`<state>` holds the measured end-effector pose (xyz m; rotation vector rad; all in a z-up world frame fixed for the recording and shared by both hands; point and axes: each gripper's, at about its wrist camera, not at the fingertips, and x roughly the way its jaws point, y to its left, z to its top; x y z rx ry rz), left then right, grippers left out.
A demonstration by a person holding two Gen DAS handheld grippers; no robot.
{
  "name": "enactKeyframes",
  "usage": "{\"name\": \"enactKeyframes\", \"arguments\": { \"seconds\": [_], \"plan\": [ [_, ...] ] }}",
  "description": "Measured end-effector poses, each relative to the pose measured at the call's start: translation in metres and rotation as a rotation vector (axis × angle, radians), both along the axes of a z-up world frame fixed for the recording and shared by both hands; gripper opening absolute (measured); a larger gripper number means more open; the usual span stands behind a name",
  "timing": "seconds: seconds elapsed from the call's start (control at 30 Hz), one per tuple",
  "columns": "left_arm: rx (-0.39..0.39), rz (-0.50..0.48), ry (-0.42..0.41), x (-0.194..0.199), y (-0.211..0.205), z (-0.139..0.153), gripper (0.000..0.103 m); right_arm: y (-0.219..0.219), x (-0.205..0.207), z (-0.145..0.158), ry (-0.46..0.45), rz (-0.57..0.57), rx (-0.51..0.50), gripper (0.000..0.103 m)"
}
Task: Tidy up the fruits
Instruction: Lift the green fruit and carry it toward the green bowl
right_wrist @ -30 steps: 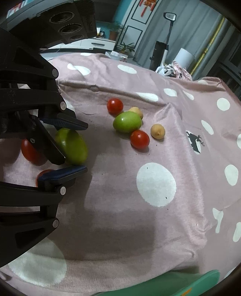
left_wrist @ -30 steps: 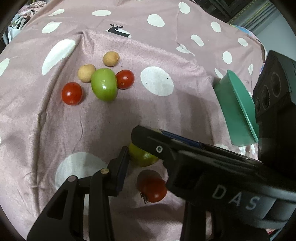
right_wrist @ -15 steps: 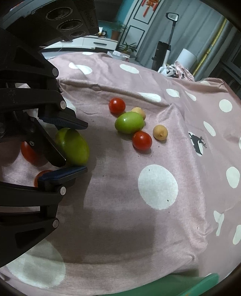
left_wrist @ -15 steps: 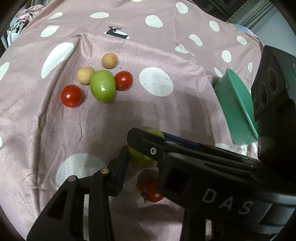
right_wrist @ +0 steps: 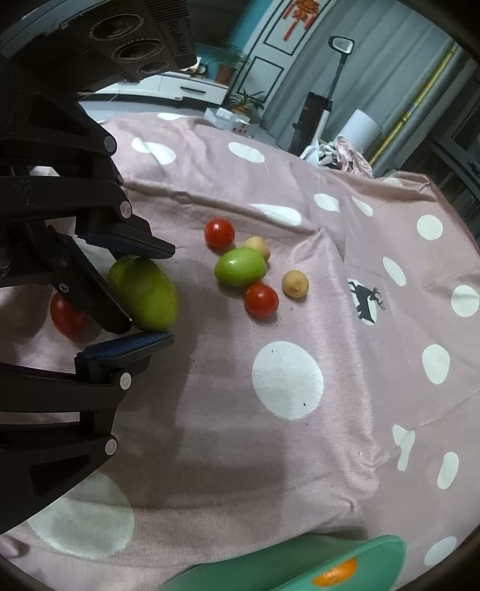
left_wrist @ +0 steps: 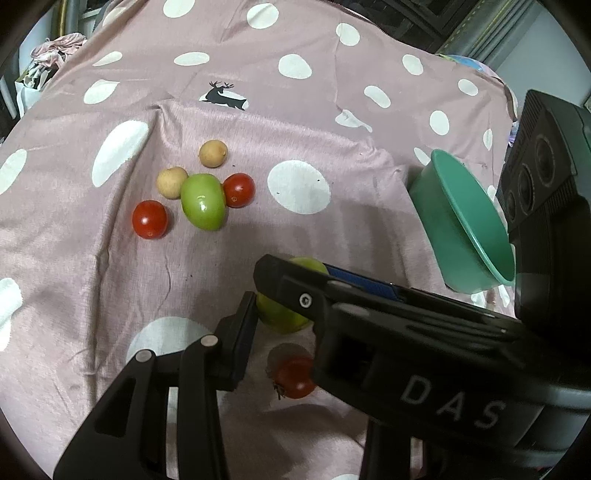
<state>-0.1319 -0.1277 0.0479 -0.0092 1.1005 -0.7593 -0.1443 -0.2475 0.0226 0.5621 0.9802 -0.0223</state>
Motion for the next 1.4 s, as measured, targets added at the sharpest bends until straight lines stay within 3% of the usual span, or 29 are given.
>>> {"name": "enactKeyframes", "arguments": {
  "seconds": [0.97,1.4],
  "plan": [
    [-0.112,-0.016,-0.264,-0.040,0.017,0.078,0.039,0.022,-0.040,0.077,-0.240,-0.009,-0.084,0.043],
    [-0.116,-0.069,-0.354,-0.058,-0.004,0.104,0.039,0.008,-0.063,0.101,-0.331,-0.043,-0.100,0.043]
  ]
}}
